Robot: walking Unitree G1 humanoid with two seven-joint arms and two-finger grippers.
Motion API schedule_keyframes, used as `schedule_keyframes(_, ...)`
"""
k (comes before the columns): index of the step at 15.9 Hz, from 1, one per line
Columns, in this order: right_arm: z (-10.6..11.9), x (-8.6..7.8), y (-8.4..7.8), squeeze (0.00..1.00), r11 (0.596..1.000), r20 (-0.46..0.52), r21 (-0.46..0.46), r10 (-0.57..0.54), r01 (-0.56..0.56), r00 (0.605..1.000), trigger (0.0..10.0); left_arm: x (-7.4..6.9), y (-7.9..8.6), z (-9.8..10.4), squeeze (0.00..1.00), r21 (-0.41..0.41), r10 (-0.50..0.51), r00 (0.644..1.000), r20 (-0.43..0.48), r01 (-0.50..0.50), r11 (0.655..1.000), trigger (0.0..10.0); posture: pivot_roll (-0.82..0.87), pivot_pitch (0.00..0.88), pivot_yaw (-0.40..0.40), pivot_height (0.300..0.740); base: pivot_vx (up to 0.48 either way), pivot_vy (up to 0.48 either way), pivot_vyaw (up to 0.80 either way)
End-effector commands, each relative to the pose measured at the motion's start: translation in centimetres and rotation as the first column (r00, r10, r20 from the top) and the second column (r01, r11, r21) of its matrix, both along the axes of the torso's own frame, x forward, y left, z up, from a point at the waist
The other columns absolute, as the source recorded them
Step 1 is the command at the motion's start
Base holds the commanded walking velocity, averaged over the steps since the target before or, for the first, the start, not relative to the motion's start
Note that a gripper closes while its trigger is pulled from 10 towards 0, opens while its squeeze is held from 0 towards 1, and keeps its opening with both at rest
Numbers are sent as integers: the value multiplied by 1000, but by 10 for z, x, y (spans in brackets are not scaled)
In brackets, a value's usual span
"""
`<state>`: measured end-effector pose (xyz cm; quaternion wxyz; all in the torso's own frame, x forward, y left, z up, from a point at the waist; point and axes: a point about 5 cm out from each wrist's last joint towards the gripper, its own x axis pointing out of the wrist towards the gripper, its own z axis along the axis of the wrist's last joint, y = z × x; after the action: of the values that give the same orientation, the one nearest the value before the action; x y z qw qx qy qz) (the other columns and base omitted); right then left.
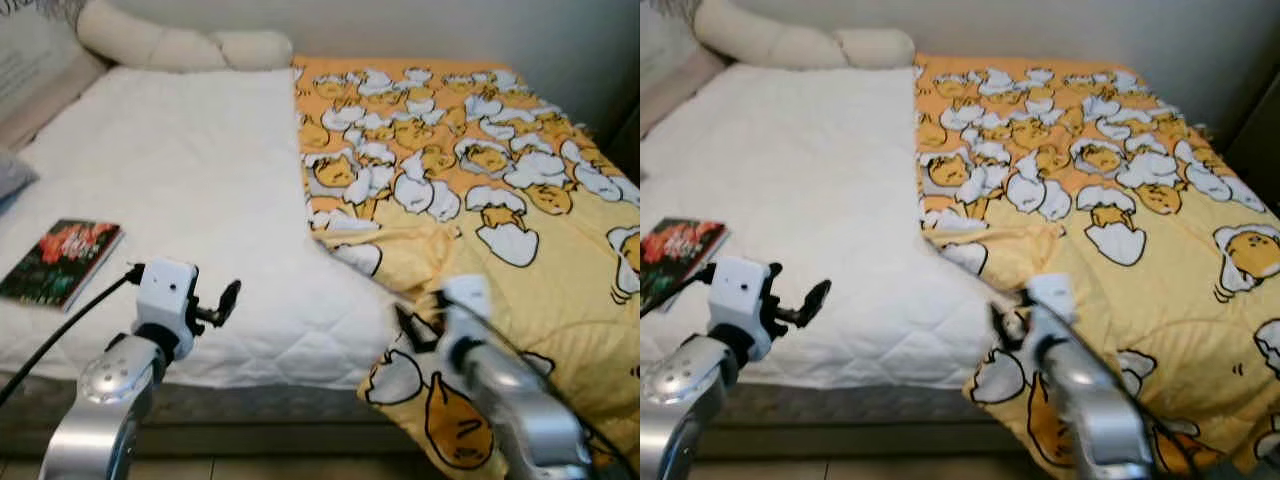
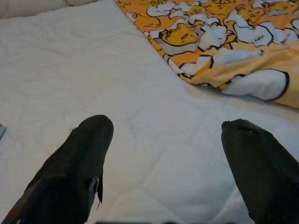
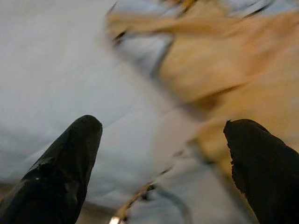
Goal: Clean up the room
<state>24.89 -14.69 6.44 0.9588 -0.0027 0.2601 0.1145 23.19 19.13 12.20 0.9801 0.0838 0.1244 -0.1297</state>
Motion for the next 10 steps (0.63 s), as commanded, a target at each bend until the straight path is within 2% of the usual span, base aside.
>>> schedule_keyframes(1, -14, 2, -7, 1000, 997, -81, -65, -46, 41, 996, 10000, -6, -8, 3, 0, -10, -75, 997, -10, 75, 997, 10000, -70, 0, -24, 740, 0, 0, 0)
schedule_keyframes(3, -21, 11, -9, 1000, 994, -120, -86, -81, 71, 989, 10000, -9, -12, 6, 0, -11, -121, 993, -11, 121, 993, 10000, -55, 0, -37, 740, 0, 0, 0)
schedule_keyframes(4, -26, 23, -5, 1000, 991, -139, -113, -84, 69, 987, 10000, -9, -12, 5, 0, 7, -170, 985, -25, 170, 985, 10000, -44, 0, -48, 740, 0, 0, 0)
schedule_keyframes(9, -42, 44, 8, 1000, 970, -190, -220, -144, 100, 971, 10000, -3, -11, 2, 0, 30, -299, 951, -81, 302, 953, 10000, -30, 0, -61, 740, 0, 0, 0)
schedule_keyframes(10, -46, 47, 9, 745, 967, -204, -221, -169, 123, 964, 10000, -3, -11, 2, 0, 31, -333, 939, -92, 337, 941, 10000, -28, 4, -60, 740, 0, 0, 0)
